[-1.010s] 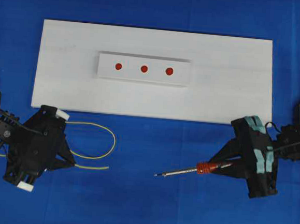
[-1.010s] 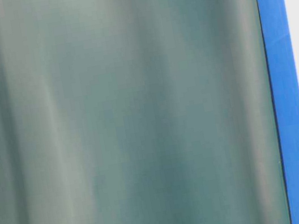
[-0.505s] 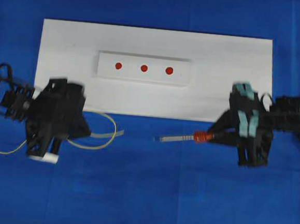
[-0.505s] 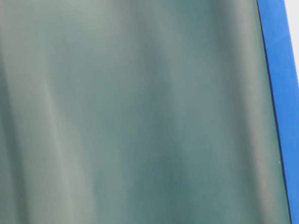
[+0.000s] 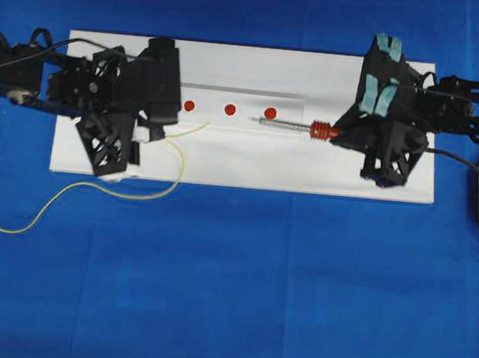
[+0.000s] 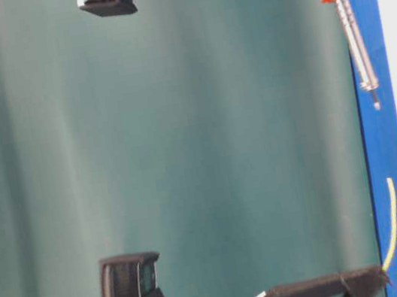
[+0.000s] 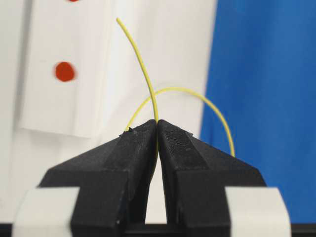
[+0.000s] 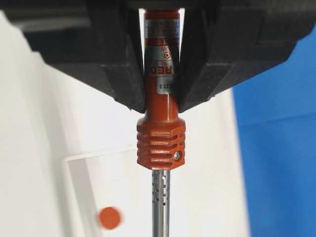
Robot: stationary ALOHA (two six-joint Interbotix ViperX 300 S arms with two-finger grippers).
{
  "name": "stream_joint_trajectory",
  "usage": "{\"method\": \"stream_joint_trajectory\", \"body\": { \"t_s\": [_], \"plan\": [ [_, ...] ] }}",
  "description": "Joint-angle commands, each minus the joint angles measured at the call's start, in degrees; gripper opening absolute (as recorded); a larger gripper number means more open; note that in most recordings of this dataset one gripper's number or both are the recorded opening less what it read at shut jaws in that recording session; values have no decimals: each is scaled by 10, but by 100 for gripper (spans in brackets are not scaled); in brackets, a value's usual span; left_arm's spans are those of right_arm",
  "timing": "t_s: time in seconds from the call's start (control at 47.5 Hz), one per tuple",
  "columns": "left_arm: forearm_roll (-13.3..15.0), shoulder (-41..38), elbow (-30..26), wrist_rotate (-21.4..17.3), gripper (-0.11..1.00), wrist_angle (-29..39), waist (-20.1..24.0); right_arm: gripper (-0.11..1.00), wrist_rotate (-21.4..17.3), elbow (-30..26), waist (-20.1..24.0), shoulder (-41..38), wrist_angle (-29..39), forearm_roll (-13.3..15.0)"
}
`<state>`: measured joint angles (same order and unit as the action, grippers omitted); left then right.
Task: Touch the tip of the soldering iron to the tip of the solder at the mark.
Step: 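Lift both tools and carry them over the red-dot strip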
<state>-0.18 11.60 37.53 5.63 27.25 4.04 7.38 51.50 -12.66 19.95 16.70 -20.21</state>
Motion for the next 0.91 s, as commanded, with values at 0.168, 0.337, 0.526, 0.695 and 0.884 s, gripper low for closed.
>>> {"method": "stream_joint_trajectory", "body": {
  "t_s": [0.168, 0.337, 0.526, 0.695, 0.884],
  "plan": [
    [-2, -1, -24, -23, 3, 9, 23, 6, 0, -31, -22, -12, 4, 15],
    [-2, 0, -23, -22, 3, 10, 26, 6, -2, -32, -23, -13, 4, 16],
    [-2, 4, -18, -18, 3, 14, 30, 6, -2, -33, -23, -13, 4, 15],
    [-2, 12, -4, -12, 3, 27, 41, 6, -2, -33, -23, -13, 4, 15],
    [-2, 10, 7, -5, 3, 25, 43, 6, -2, -33, -23, -13, 7, 16]
  ]
}}
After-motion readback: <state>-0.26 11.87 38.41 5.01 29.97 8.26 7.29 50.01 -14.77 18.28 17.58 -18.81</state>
